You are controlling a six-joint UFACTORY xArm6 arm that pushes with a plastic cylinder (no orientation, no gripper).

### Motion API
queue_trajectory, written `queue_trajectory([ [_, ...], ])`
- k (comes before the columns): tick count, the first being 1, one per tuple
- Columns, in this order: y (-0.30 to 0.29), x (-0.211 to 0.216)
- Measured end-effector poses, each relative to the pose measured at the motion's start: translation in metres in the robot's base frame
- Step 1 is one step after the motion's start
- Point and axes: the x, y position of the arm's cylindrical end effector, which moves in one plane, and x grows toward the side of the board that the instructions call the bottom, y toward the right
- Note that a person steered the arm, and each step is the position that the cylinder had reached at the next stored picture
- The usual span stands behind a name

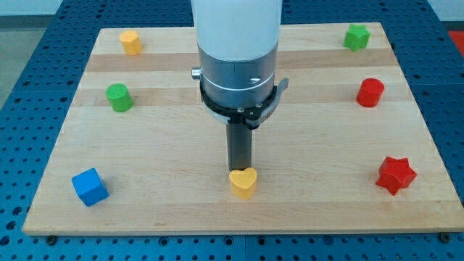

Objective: Move the yellow heart towards the green circle

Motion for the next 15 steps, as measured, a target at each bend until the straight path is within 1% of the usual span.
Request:
queue_trajectory([
  [1,0.0,-0.001],
  [2,0.001,-0.012],
  [3,0.023,-0.022],
  [4,0.052,-0.022],
  [5,0.066,-0.011],
  [7,0.065,0.032],
  [8,0.051,0.055],
  [9,0.033,0.057],
  [11,0.007,0.016],
  [12,-0.029,0.001],
  [13,-0.068,-0.004],
  [14,-0.095,-0.01],
  [15,-0.096,-0.031],
])
